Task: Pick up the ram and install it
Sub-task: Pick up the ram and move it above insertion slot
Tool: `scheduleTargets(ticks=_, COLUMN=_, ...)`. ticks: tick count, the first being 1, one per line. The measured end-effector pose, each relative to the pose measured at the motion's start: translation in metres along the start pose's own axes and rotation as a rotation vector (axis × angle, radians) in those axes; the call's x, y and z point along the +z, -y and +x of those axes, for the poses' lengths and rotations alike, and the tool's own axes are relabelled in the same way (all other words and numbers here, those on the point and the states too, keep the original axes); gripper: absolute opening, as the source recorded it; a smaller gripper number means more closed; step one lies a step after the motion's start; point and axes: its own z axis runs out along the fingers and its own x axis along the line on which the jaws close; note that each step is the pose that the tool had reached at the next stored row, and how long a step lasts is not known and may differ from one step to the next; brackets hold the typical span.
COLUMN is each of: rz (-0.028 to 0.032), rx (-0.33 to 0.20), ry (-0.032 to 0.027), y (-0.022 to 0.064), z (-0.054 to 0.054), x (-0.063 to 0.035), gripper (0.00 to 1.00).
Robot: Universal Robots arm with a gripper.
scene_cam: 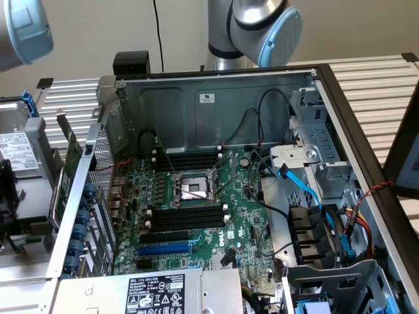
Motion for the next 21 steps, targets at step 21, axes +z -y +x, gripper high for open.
scheduleTargets(ticks=21, rz=-0.0055, rx=0.002, ry=0.0056, y=-0.0006, z=0.001, x=-0.0645, gripper=0.13)
